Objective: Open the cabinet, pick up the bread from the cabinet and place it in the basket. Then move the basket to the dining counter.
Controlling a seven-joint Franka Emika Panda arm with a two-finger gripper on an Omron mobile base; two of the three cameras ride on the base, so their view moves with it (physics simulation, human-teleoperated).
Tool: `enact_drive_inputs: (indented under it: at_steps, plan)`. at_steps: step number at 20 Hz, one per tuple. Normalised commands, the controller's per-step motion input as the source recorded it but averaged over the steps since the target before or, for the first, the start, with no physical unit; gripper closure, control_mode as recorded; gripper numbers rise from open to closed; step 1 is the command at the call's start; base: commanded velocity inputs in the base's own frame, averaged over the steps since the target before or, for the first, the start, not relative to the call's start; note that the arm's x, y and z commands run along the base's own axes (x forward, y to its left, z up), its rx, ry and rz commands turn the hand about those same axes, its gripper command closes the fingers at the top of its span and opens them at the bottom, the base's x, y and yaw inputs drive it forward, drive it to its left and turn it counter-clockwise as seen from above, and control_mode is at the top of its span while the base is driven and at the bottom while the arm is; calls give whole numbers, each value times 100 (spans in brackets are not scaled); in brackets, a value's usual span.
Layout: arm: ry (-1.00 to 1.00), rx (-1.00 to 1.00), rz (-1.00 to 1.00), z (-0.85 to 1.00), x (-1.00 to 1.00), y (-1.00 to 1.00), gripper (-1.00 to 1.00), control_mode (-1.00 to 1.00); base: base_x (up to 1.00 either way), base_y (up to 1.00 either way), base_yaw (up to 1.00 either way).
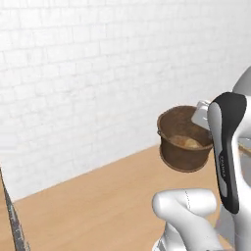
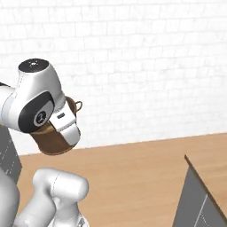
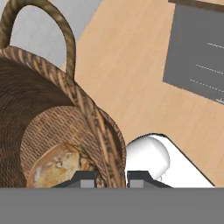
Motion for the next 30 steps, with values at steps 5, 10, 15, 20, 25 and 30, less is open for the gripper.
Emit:
enact_drive_inputs:
  at_steps: [5, 10, 15, 20, 25, 30]
  plan:
    - [0, 0, 0, 0, 0, 0, 100, 100, 0, 0, -100]
    - [0, 0, 0, 0, 0, 0, 100, 100, 0, -2, -97]
    - [0, 0, 0, 0, 0, 0, 100, 100, 41, -19, -63]
    - [0, 0, 0, 0, 0, 0, 100, 100, 56, -68, -27]
    - [0, 0, 0, 0, 0, 0, 100, 100, 4, -25, -28]
    - [0, 0, 0, 0, 0, 0, 100, 100, 7, -8, -42]
